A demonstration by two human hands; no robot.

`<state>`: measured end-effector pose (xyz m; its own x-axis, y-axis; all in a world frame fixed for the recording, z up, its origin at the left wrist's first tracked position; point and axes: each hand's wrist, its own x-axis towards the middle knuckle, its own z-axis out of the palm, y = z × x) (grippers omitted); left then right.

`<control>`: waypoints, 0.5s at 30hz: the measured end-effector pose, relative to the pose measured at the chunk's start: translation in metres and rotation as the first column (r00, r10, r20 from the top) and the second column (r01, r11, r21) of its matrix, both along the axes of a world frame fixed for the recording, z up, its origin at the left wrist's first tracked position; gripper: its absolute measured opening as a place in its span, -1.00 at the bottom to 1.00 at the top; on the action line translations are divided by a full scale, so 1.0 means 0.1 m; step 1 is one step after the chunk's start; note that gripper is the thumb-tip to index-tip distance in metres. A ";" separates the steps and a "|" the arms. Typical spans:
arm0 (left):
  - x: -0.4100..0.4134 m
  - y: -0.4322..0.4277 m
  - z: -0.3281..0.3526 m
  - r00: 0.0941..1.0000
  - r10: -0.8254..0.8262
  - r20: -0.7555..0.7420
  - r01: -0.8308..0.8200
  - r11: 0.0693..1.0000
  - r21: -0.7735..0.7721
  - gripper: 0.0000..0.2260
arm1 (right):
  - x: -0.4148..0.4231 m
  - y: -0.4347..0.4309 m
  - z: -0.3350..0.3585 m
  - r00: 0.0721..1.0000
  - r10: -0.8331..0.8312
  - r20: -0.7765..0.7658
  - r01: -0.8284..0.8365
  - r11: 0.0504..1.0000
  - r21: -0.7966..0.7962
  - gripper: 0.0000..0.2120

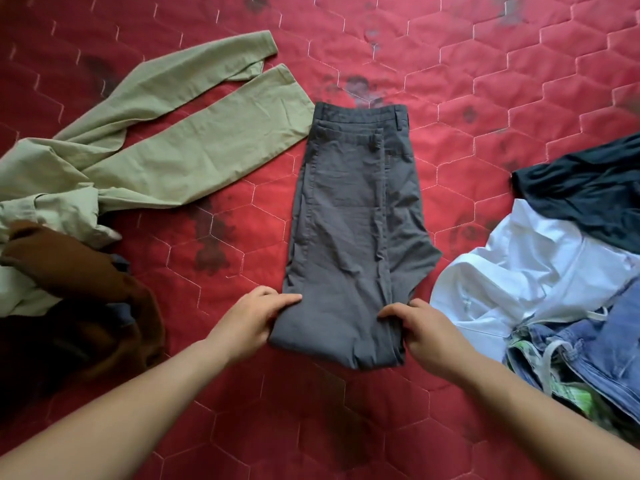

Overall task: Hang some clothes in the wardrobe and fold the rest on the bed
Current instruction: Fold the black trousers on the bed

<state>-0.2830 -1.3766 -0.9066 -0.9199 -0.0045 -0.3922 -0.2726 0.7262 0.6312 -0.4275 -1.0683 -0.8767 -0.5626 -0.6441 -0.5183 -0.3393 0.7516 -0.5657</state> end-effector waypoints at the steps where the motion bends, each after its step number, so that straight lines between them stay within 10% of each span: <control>1: -0.01 -0.01 0.02 0.995 -0.058 -0.076 0.054 0.997 -0.056 -0.42 | -0.01 0.01 0.02 0.977 0.106 -0.187 -0.112 0.993 -0.026 -0.50; 6: -0.39 -0.08 0.31 0.950 0.057 -0.307 -0.060 0.998 0.001 -0.71 | -0.26 -0.07 0.28 0.917 -0.120 -0.380 -0.023 0.936 -0.351 -0.87; 9: -0.98 -0.19 0.62 0.877 0.461 -0.138 -0.371 0.830 0.416 -0.78 | -0.86 -0.28 0.57 0.944 -0.327 -0.037 0.268 0.830 -0.489 -0.82; 13: -1.87 -0.31 0.51 0.788 0.560 0.254 -0.446 0.235 0.864 -0.78 | -1.75 -0.73 0.61 0.724 -0.422 0.546 0.684 0.540 -0.490 -0.56; 15: -1.97 -0.26 0.22 0.786 0.503 0.360 -0.538 0.269 0.799 -0.78 | -1.88 -0.82 0.32 0.598 -0.376 0.708 0.743 0.592 -0.313 -0.55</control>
<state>-0.4796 -1.4028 -0.8843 -0.8401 -0.1418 -0.5235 -0.4122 -0.4605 0.7862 -0.6154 -1.1499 -0.8443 -0.6583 -0.5395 -0.5250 0.5261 0.1691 -0.8334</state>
